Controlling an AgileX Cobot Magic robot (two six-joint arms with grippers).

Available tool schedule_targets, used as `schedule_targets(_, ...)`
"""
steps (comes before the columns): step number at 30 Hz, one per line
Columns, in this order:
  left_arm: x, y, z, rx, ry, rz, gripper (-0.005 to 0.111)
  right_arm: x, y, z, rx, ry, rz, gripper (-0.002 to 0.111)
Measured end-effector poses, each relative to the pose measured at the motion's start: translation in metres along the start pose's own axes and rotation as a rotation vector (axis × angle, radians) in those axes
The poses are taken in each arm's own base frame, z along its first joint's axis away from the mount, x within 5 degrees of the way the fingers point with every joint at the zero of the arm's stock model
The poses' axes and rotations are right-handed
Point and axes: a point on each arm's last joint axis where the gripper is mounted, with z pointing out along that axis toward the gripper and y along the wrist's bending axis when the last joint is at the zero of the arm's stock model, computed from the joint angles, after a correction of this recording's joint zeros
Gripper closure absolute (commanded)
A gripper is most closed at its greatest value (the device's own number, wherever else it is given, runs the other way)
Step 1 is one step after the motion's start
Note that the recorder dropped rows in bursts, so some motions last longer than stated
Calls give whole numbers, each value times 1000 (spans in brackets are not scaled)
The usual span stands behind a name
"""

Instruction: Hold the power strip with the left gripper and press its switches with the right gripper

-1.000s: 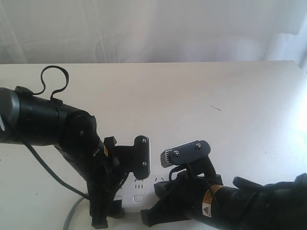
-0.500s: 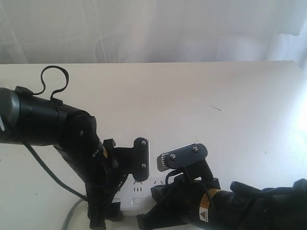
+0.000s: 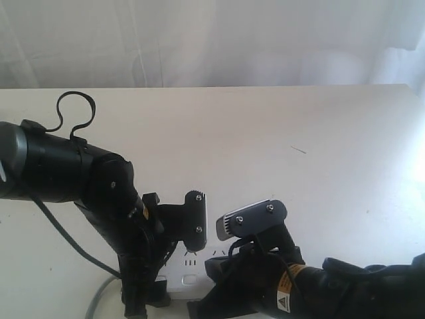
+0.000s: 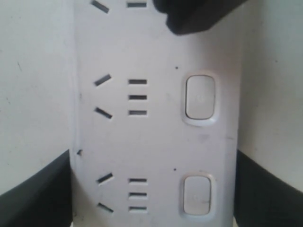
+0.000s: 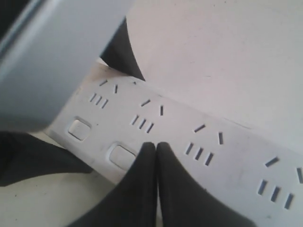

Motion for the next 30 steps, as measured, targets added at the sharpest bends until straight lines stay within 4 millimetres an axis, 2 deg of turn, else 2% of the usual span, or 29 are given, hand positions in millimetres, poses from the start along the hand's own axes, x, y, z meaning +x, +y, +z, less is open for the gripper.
schedule_targets(9, 0, 1, 1, 5, 6, -3, 107, -3, 0, -7, 25, 19, -41, 108)
schedule_targets(21, 0, 0, 2, 9, 9, -5, 107, 5, -5, 2, 47, 30, -41, 108)
schedule_targets(30, 0, 0, 2, 8, 10, -4, 107, 6, -5, 3, 49, 42, -41, 108)
